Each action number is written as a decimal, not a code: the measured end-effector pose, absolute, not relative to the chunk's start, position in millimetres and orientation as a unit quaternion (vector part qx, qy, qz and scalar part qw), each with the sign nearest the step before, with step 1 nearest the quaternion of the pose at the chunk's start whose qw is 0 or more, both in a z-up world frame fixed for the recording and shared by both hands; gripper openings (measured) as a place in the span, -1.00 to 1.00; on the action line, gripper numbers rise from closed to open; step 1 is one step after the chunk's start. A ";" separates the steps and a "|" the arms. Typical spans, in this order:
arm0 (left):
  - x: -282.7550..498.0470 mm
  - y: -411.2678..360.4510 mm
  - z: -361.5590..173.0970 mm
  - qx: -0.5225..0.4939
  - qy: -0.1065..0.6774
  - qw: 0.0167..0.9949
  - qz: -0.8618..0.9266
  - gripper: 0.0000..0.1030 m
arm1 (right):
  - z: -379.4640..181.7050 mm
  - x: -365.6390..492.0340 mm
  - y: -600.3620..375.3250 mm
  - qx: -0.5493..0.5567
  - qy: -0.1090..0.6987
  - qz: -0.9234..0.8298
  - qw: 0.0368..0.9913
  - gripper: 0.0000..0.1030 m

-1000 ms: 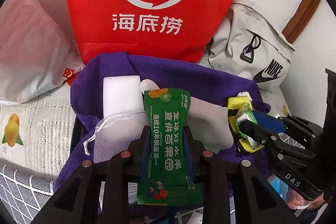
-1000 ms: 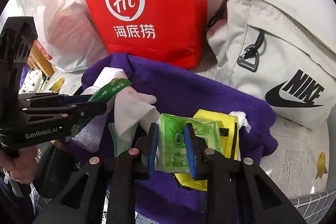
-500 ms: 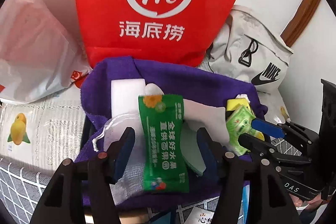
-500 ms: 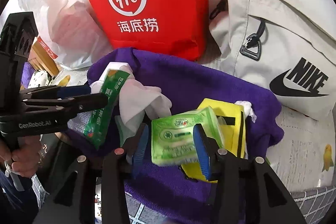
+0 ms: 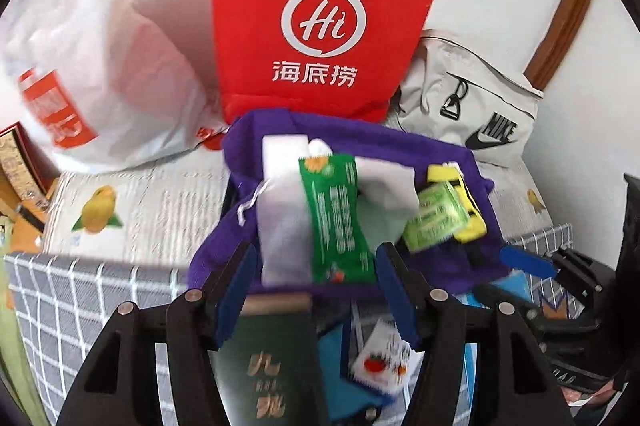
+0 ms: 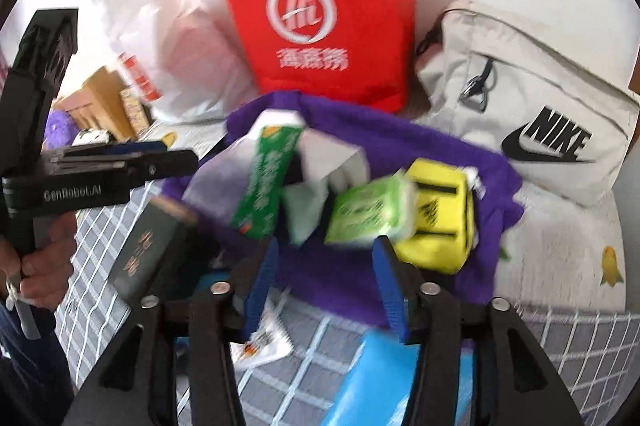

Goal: Organize soft objects
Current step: 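Withdraw both grippers from the towel toward the items on the sheet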

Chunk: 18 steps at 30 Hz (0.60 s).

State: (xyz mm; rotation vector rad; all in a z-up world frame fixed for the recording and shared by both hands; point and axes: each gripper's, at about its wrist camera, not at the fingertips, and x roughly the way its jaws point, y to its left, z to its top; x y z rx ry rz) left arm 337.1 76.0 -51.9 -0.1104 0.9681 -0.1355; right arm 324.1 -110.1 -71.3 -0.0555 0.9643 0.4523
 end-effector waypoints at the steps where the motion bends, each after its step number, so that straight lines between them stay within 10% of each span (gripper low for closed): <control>1: 327.1 79.3 -50.7 -0.055 0.464 0.882 -0.061 0.17 | -73.0 315.2 -106.2 -0.029 0.460 0.220 0.860 0.03; 18: 191.5 121.7 -90.7 -0.058 0.481 0.874 -0.038 0.22 | -141.9 257.4 -53.9 -0.054 0.509 0.234 0.826 0.24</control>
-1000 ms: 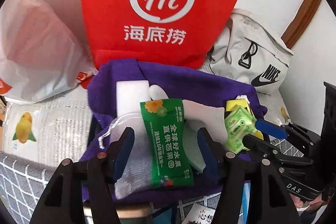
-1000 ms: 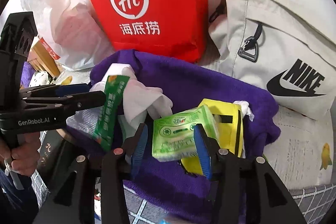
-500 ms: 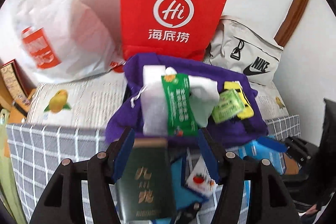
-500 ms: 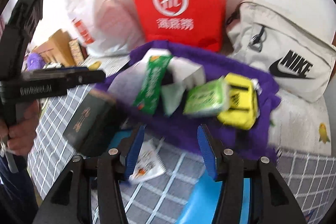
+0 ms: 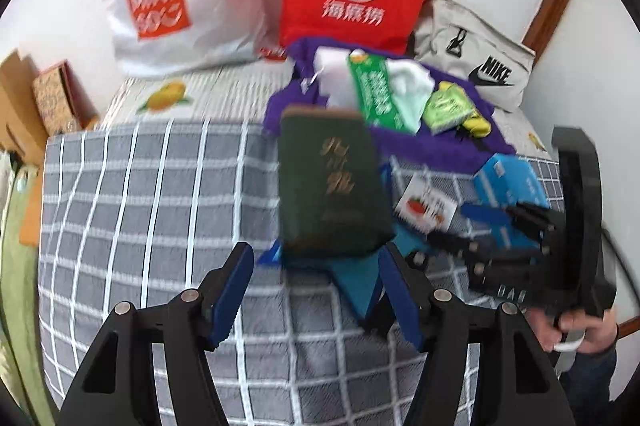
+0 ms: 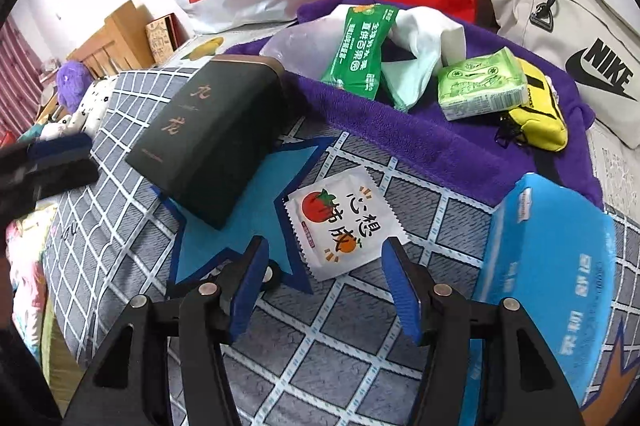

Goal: Organize soft objects
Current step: 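Withdraw both grippers from the towel toward the items on the sheet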

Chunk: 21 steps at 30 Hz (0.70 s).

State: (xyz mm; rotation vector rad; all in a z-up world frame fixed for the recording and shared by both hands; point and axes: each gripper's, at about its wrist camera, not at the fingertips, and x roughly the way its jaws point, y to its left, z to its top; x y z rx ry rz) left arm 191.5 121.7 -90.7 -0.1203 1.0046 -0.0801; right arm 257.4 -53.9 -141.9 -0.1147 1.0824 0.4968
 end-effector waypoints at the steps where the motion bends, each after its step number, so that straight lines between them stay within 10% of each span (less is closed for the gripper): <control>1: 188.9 125.1 -94.8 -0.061 0.484 0.872 -0.036 0.22 | -143.9 258.7 -51.4 -0.055 0.509 0.234 0.826 0.25; 17: 187.0 141.6 -116.8 -0.099 0.494 0.863 -0.048 0.22 | -166.5 282.4 -33.7 -0.100 0.514 0.198 0.828 0.48; 21: 189.5 142.7 -119.5 -0.106 0.494 0.861 -0.052 0.22 | -164.2 282.4 -36.9 -0.093 0.502 0.191 0.839 -0.03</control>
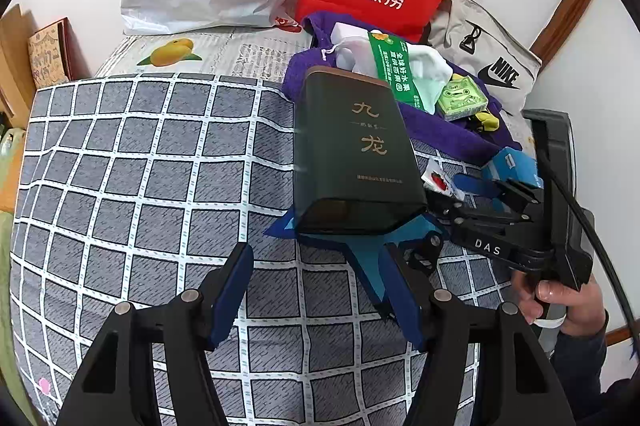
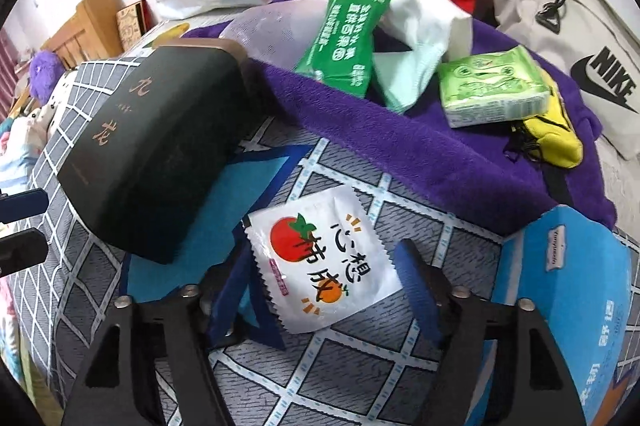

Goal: Organize soft objects
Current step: 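Withdraw both grippers from the towel toward the items on the sheet, then grasp the red-and-white snack packet with the right gripper while the left approaches the black watch strap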

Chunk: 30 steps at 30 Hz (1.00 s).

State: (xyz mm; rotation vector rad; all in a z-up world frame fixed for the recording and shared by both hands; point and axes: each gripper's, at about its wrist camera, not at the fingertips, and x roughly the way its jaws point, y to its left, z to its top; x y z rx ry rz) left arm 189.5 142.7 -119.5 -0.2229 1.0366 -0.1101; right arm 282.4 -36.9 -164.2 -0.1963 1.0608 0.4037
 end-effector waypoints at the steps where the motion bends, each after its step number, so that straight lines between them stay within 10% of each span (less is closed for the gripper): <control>1: 190.1 142.0 -121.2 -0.106 0.496 0.860 -0.053 0.22 | -163.2 280.5 -38.4 -0.087 0.500 0.197 0.839 -0.16; 6: 188.5 137.5 -127.1 -0.104 0.503 0.856 -0.057 0.22 | -159.5 274.5 -45.2 -0.077 0.503 0.194 0.839 -0.83; 30: 174.4 44.7 -162.6 0.053 0.487 0.865 -0.110 0.02 | -84.7 220.5 -92.5 -0.044 0.427 0.194 0.882 -0.91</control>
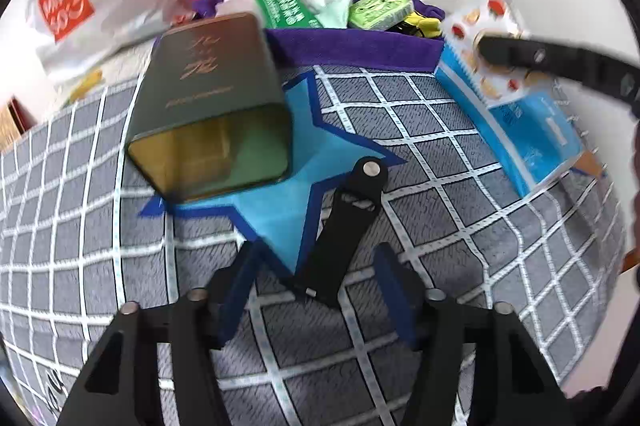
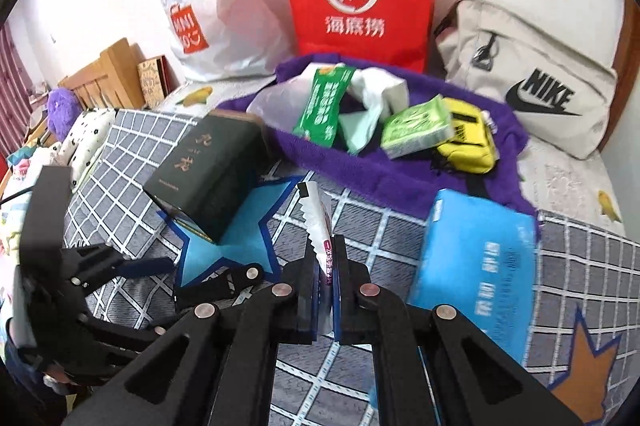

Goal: Organize soft objects
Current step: 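Grasp the red-and-white snack packet with the right gripper while the left approaches the black watch strap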

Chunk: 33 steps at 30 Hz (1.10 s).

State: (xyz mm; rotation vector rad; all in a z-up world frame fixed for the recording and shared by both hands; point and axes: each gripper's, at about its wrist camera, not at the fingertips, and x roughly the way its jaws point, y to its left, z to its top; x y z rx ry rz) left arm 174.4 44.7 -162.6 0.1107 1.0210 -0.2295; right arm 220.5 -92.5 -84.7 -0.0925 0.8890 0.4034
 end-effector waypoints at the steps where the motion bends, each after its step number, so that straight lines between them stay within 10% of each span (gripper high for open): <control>1: 174.6 42.1 -162.6 0.060 0.484 0.866 -0.111 -0.08 | -82.2 218.3 -95.1 -0.041 0.425 0.194 0.883 -0.91; 6: 172.3 40.9 -156.8 0.046 0.487 0.862 -0.135 -0.57 | -72.1 205.7 -106.6 -0.025 0.412 0.194 0.890 -0.91; 33: 169.0 24.7 -149.1 0.083 0.498 0.853 -0.130 -0.61 | -62.7 180.2 -144.7 0.024 0.399 0.198 0.895 -0.90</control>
